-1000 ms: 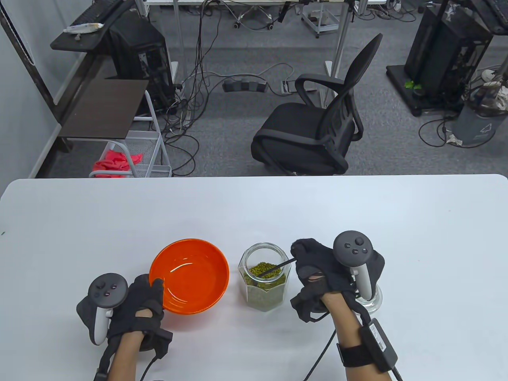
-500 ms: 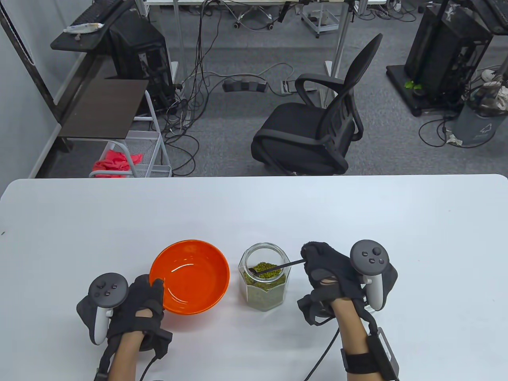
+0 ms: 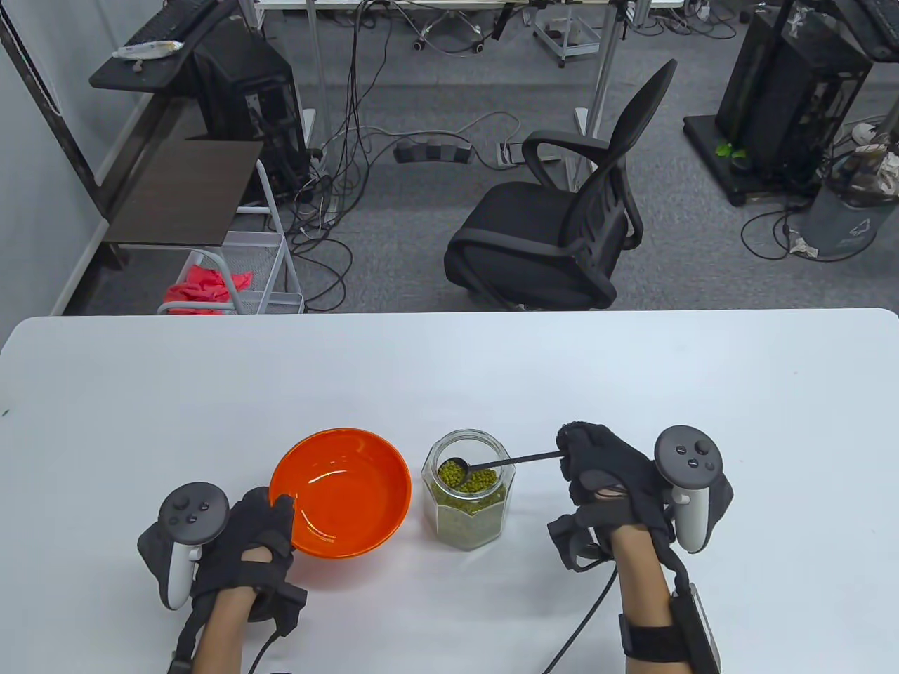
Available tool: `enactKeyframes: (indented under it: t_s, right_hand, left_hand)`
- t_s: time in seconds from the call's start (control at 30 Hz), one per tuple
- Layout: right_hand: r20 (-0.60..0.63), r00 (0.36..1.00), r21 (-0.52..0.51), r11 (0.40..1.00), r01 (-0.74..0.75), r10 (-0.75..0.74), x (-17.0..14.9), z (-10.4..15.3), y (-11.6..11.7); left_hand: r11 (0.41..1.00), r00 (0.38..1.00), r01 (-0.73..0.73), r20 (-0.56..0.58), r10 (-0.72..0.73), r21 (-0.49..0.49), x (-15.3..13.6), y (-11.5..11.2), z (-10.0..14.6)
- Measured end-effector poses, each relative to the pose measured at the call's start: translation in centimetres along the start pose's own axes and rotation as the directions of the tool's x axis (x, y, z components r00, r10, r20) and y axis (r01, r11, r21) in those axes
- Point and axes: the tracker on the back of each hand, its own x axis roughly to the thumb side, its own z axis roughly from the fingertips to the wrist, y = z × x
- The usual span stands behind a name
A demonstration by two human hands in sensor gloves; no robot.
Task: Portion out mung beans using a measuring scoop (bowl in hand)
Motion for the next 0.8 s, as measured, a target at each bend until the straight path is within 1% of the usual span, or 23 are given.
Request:
enactKeyframes:
  t_s: [0.33, 0.47, 0.6, 0.67, 0.8]
  right_hand:
    - [0.011, 0.998, -0.032, 0.998, 0.059, -0.058, 0.4, 0.4, -2.0]
    - [0.027, 0.995, -0.029, 0.994, 0.101, -0.1, 0.8, 0.8, -2.5]
    - [0.058, 0.988, -0.016, 0.989, 0.144, -0.143, 1.4, 1.2, -2.4]
    - [0.066, 0.983, 0.002, 0.985, 0.171, -0.17, 1.8, 1.5, -2.0]
    - [0.091, 0.98, 0.037, 0.984, 0.174, -0.177, 2.6, 2.0, -0.8]
  left_hand:
    - [1.0, 1.0, -0.004, 0.011, 0.004, -0.013, 0.2, -0.2, 0.0]
    - [1.0, 1.0, -0.002, 0.018, 0.002, -0.019, 0.3, -0.3, 0.0]
    - [1.0, 1.0, -0.001, 0.025, 0.002, -0.027, 0.4, -0.4, 0.0]
    - [1.0, 1.0, -0.001, 0.03, 0.002, -0.029, 0.4, -0.4, 0.0]
    - [0.999, 0.999, 0.003, 0.037, -0.002, -0.035, 0.5, -0.5, 0.0]
